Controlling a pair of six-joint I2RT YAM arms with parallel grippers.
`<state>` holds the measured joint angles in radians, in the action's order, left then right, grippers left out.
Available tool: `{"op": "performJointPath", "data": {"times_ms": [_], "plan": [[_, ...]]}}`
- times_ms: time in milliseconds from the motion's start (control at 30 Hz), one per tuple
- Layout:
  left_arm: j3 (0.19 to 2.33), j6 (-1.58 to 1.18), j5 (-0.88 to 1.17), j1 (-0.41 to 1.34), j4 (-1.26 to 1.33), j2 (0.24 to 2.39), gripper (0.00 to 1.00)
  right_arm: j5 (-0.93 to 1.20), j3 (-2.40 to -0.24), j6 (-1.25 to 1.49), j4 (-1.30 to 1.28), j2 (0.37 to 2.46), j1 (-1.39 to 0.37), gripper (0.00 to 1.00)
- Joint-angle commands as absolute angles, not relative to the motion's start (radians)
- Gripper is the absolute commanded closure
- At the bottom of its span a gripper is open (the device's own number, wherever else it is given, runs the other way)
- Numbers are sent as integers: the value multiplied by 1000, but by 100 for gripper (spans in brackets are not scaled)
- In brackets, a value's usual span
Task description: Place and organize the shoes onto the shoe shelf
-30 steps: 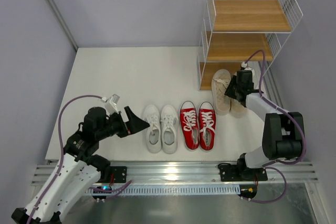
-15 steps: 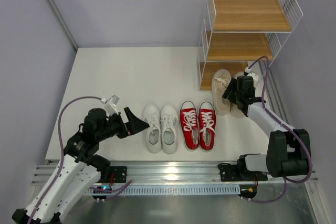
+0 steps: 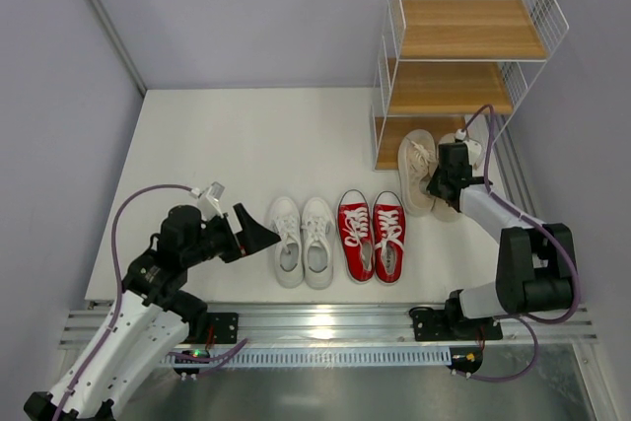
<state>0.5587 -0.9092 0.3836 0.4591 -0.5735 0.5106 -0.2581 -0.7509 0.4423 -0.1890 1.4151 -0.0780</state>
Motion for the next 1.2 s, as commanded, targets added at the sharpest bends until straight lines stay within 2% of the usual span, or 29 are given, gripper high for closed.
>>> {"op": "performJointPath", "data": {"times_ms": [0,267,600,833,1167], "plan": [[557,-905,371,463,-551,491,0,-253,-732,443,-224,1411,-94,96],[542,-914,373,463,-525,495,0,-354,-664,390,-49,1241,-158,96],[538,-917,365,463,-531,472,0,-348,-690,299,218,1308,-167,96],[541,-916,359,463,-526,469,0,-302,-753,219,276,1362,-172,96],[540,-911,359,465,-505,497,0,-302,-750,150,279,1273,-219,96]]}}
